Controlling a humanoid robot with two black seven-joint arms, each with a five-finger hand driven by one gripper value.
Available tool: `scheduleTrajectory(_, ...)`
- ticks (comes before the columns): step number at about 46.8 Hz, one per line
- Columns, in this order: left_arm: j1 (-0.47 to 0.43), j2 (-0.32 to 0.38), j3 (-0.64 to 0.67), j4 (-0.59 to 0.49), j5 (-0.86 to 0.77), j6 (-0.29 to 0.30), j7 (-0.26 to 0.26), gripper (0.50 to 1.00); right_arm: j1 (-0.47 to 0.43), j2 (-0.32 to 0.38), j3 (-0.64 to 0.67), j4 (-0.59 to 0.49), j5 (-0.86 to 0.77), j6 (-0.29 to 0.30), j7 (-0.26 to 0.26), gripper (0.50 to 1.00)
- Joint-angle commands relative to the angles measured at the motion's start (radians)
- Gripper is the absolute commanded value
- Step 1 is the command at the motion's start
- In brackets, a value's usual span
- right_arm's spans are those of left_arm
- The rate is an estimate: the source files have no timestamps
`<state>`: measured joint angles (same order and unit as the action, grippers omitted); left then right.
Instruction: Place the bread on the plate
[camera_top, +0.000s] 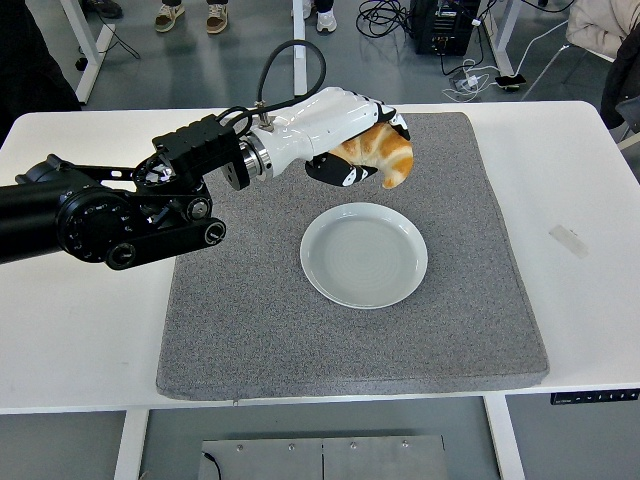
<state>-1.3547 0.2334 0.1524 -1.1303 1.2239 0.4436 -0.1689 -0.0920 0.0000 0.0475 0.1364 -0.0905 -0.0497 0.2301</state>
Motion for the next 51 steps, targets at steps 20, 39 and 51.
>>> scheduleTrajectory(20,0.060,-0.043,0.042,0.021,0.002,0.007,-0.001,0.500,0.000,0.000,0.000,0.000,0.000,0.001,0.000,1.000)
scheduleTrajectory(39,0.114,-0.094,0.084,0.109,0.002,0.015,-0.014,0.500,0.000,0.000,0.000,0.000,0.000,0.001,0.000,1.000)
scheduleTrajectory(51,0.132,-0.124,0.122,0.142,0.002,0.050,-0.018,0.500,0.000,0.000,0.000,0.000,0.000,-0.001,0.000,1.000)
